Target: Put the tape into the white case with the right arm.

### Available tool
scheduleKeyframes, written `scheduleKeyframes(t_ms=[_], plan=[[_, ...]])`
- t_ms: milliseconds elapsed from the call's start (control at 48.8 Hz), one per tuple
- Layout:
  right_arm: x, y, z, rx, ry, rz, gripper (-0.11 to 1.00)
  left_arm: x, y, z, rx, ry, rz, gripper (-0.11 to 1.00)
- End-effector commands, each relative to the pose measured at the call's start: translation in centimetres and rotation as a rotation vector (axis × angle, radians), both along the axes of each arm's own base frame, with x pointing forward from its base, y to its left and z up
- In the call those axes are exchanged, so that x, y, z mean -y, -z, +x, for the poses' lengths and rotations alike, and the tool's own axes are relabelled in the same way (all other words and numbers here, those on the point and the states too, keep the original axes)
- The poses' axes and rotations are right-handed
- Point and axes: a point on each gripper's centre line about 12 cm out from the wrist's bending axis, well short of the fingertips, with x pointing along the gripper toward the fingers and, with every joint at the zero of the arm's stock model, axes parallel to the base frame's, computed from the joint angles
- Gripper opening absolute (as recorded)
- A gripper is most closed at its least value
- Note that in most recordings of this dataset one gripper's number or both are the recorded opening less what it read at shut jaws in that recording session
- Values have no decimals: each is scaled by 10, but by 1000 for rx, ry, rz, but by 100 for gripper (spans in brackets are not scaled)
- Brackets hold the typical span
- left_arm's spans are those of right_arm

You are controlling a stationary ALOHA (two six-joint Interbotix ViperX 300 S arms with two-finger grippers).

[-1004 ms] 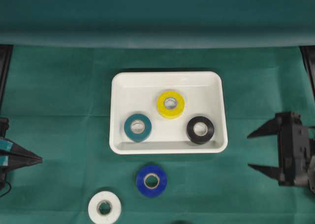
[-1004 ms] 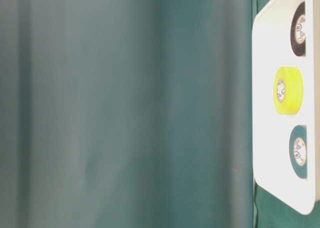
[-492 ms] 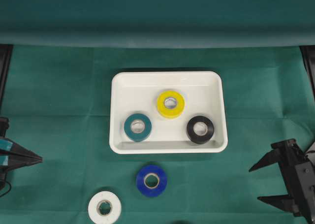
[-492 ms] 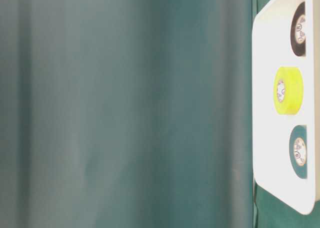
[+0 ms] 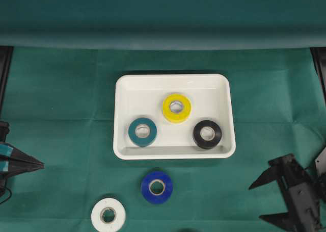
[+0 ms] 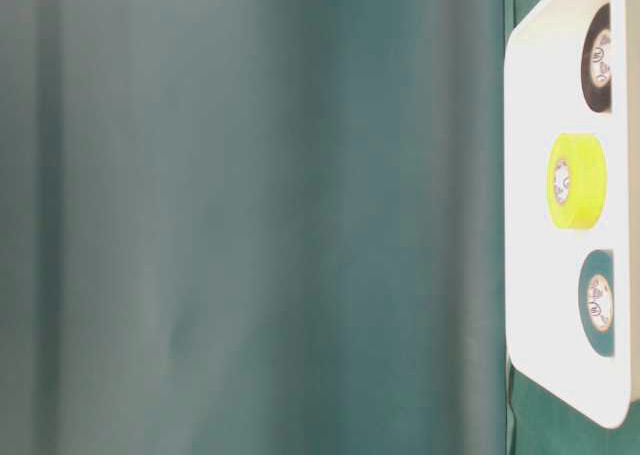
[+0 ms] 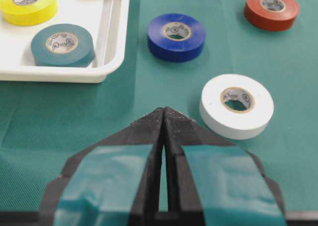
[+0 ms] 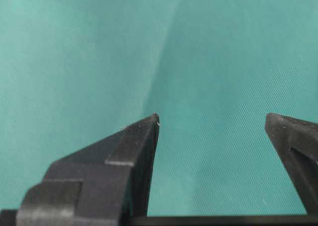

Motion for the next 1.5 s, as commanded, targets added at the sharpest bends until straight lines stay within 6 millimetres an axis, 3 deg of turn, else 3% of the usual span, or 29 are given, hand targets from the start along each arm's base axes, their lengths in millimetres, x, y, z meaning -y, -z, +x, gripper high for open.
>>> scheduleKeyframes(t_ms=[0,492,758,1004,1476], plan=[[-12,-7,16,14,-28,5,64,0,-4,1,12,-2,0,0],[-75,8,95,-49,-141,-31,64,0,-4,1,12,-2,0,0],[-102,17,125,-51,-177,-41,64,0,-4,1,12,-2,0,0],[-114,20,139,-49,-186,-39,64,0,-4,1,12,-2,0,0],[-114,38,140,-94,-183,-62,63,0,-4,1,12,-1,2,0]])
